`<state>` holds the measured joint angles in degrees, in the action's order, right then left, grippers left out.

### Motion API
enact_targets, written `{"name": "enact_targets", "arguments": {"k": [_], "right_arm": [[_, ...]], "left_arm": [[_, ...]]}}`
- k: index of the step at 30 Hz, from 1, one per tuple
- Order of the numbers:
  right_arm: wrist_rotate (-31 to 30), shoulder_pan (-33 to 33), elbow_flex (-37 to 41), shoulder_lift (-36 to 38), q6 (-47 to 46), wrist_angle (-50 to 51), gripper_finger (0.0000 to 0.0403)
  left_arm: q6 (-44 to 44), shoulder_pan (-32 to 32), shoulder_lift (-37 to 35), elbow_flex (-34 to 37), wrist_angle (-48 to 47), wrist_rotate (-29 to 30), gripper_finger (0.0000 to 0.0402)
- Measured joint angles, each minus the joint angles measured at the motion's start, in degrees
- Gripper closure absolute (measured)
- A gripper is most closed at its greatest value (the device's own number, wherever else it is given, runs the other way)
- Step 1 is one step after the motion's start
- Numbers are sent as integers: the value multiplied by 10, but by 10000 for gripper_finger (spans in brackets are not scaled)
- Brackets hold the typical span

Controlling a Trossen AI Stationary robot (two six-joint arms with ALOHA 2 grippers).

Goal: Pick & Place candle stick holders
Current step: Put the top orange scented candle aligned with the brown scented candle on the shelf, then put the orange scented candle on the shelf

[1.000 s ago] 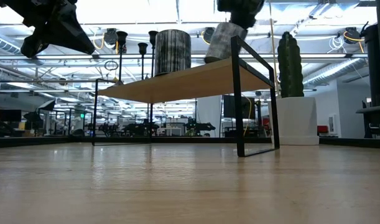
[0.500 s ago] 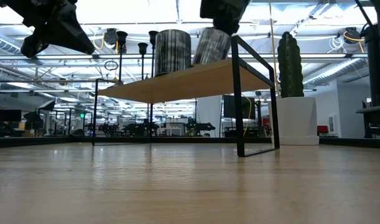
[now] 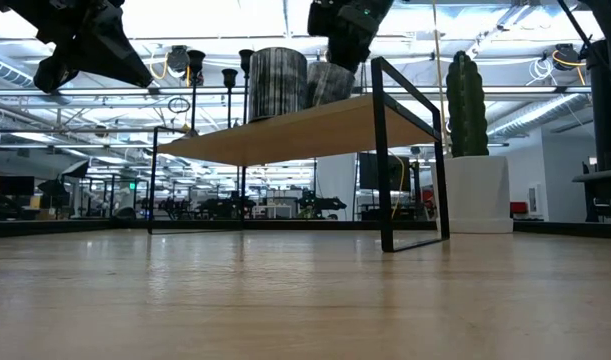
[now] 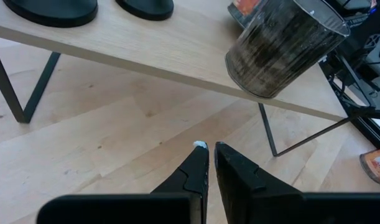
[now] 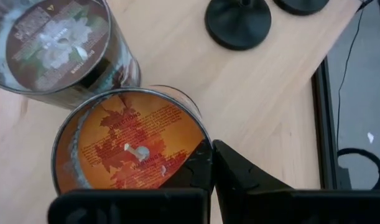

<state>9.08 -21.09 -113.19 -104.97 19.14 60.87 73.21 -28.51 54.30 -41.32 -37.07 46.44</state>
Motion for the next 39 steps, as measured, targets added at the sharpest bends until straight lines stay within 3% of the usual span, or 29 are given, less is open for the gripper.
{"name": "enact_targets", "arguments": {"k": [9, 23, 33, 39], "right_arm": [[0, 6, 0, 0, 0, -5, 393], [-2, 6, 1, 6, 0, -37, 315], [-31, 18, 1, 111, -13, -47, 316], [-31, 48, 1, 189, -80, 42, 346]], "left_arm": [[1, 0, 0, 0, 0, 0, 369], [0, 0, 0, 0, 0, -1, 369], [-29, 0, 0, 0, 1, 1, 369], [-57, 0, 0, 0, 1, 1, 369]]}}
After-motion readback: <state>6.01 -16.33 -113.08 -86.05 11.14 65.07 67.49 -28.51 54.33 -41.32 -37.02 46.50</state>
